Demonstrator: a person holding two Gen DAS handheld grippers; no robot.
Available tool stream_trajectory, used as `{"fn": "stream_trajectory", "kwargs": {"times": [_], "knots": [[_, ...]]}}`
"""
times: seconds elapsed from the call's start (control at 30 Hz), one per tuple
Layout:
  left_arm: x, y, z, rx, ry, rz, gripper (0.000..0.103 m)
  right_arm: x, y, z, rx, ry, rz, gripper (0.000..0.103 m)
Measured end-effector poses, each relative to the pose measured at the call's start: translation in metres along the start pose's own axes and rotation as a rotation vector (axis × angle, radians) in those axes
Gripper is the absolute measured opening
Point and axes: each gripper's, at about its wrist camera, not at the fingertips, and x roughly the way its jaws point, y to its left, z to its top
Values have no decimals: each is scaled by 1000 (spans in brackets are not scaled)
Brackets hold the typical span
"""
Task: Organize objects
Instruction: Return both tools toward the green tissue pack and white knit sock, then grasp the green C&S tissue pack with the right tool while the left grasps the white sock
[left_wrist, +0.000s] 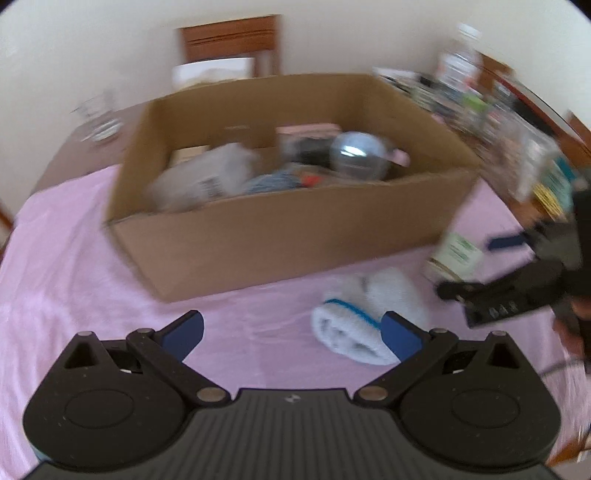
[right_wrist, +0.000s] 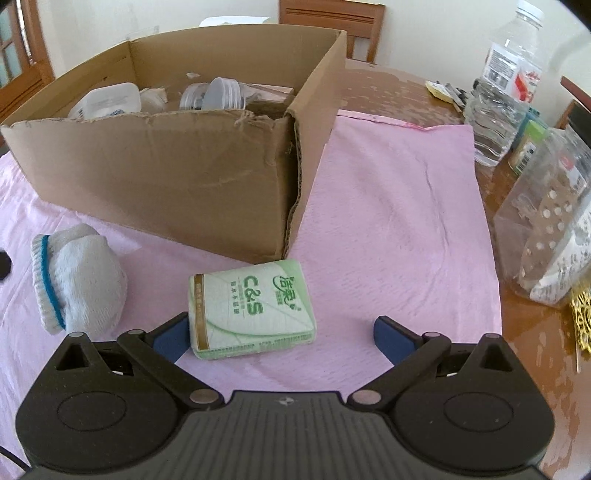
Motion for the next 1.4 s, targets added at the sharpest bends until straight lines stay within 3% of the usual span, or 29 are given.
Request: {"fn": "stream_trajectory", "kwargs": {"times": [0.3,0.57,0.83,1.17,1.4], "knots": [[26,-37,-2,234,78,-68,102,-2,0,-4,-27,-33,20,103],[49,-51,-4,289,108,-55,102,-2,-3,-3,-48,-39,35,103],[64,-50,2,245,112,-61,102,-1,-3,-2,-51,-39,38,103],[74,-36,9,83,95,-42,102,-1,-3,-2,-50,-36,37,103],[66,-12,5,-49,84,32,102,-1,-1,-2,-37,-31,25,103]]}}
